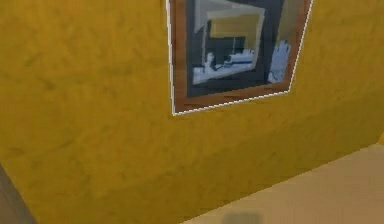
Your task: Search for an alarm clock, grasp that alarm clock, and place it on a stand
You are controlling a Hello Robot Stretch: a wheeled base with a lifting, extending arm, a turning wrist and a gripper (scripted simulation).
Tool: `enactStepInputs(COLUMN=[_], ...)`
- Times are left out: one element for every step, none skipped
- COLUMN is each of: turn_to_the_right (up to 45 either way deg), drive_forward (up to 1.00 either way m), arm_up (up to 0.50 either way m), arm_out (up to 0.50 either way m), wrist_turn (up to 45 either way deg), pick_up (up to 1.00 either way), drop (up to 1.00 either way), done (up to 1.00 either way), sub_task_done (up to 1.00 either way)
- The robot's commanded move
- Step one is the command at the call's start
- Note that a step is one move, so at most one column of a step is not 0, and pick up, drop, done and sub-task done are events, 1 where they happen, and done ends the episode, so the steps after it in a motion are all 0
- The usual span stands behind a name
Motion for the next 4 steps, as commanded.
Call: enactStepInputs(turn_to_the_right=[0.0,45.0,18.0,0.0], drive_forward=[0.35,0.0,0.0,1.0], arm_up=[0.0,0.0,0.0,0.0], arm_out=[0.0,0.0,0.0,0.0], wrist_turn=[0.0,0.0,0.0,0.0], pick_up=[0.0,0.0,0.0,0.0], drop=[0.0,0.0,0.0,0.0], done=[0.0,0.0,0.0,0.0], sub_task_done=[0.0,0.0,0.0,0.0])
